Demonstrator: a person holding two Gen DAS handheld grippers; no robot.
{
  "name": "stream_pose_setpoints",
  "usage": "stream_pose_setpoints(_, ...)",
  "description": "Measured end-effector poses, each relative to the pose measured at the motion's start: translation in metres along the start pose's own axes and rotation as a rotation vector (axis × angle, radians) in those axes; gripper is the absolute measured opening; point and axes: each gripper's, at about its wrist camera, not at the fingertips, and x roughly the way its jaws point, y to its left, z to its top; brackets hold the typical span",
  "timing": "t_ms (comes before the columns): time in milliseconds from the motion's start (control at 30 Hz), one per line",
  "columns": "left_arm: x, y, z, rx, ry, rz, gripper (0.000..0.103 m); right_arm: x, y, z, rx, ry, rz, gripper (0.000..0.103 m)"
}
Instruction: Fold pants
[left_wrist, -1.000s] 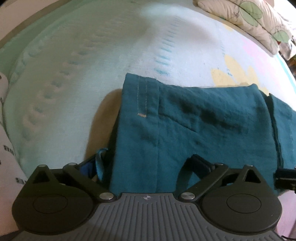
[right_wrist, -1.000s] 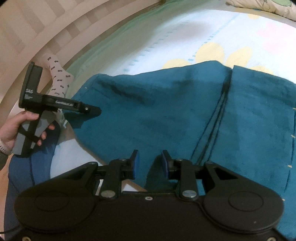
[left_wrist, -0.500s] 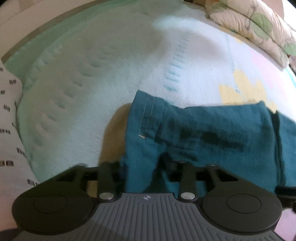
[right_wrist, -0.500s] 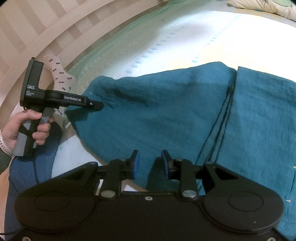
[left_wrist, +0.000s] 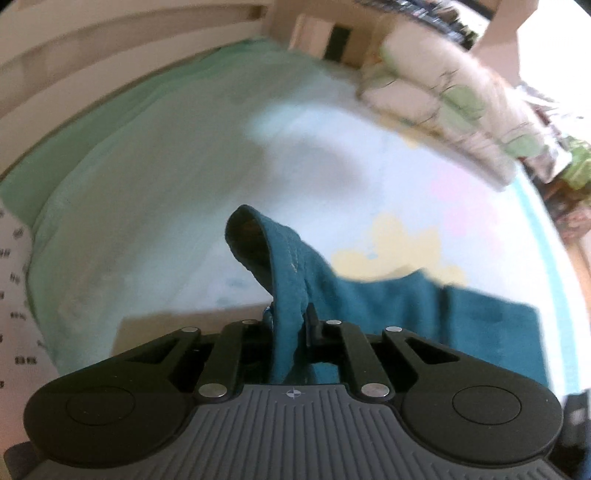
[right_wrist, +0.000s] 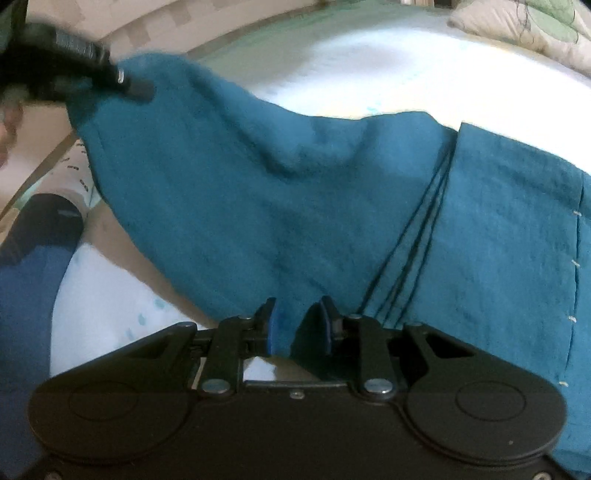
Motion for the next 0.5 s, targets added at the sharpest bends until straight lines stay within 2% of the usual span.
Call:
stream_pose_setpoints(100,-0.015,-0.034,0.010,0.042,-0.031,-0.043,0.011,-0.014,-0.010,0.005,0.058,-0.028,0.062,0.033)
stream_pose_setpoints(200,-0.023,-0.076,0.017,0.086,-0.054,-0.098,0.011,-0.044,-0.026,0.008,0.080,-0.100,0.045,0.034)
stream_pose_setpoints(333,-0.010,-0.139,0.019,0.138,-0.057,-0.184,0.011,-0.079,-0.065,0.006,0.165,-0.148,-0.018,0.034)
stream_pose_setpoints(500,0.038,-0.219,0.004,0.176,-0.003,-0.283,0.011,-0.101,-0.125,-0.011,0.304,-0.142,-0.120,0.034)
